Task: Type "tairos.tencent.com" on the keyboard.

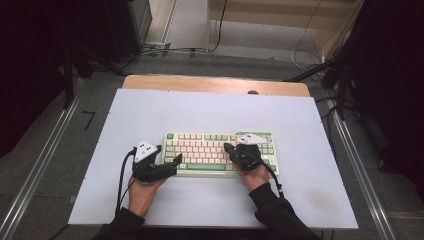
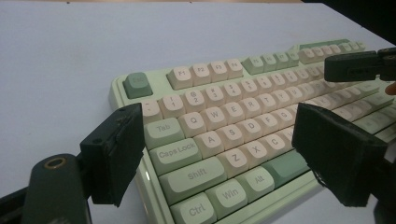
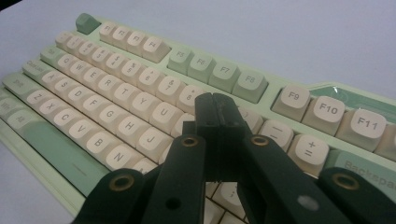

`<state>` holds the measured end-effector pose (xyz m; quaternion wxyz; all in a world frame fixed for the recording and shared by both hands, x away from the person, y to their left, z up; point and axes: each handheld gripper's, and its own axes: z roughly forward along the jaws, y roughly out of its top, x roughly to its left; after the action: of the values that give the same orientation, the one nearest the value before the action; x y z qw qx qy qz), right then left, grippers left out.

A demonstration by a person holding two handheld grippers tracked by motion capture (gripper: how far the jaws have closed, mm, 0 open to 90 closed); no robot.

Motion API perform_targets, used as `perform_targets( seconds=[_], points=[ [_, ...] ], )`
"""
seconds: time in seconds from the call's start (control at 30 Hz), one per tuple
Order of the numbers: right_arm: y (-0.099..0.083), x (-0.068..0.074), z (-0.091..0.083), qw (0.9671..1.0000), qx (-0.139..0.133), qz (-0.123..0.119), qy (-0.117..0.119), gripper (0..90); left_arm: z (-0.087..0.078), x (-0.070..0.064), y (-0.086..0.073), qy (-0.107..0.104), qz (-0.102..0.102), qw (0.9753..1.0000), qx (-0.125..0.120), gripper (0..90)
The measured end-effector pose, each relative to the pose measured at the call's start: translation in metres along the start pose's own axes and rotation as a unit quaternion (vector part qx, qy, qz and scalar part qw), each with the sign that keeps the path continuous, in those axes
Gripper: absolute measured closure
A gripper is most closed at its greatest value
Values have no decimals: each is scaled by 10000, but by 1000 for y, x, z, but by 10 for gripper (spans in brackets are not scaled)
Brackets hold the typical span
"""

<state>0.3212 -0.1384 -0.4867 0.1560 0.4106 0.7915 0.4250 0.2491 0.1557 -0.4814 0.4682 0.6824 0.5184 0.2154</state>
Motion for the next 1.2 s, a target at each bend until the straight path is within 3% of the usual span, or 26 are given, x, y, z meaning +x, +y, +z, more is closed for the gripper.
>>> perform_targets(
  seconds=[1.2],
  points=[
    [0,1,10,9994,330,-5,-38,877,-4,3,-1,47,-46,10000,21,179]
  ],
)
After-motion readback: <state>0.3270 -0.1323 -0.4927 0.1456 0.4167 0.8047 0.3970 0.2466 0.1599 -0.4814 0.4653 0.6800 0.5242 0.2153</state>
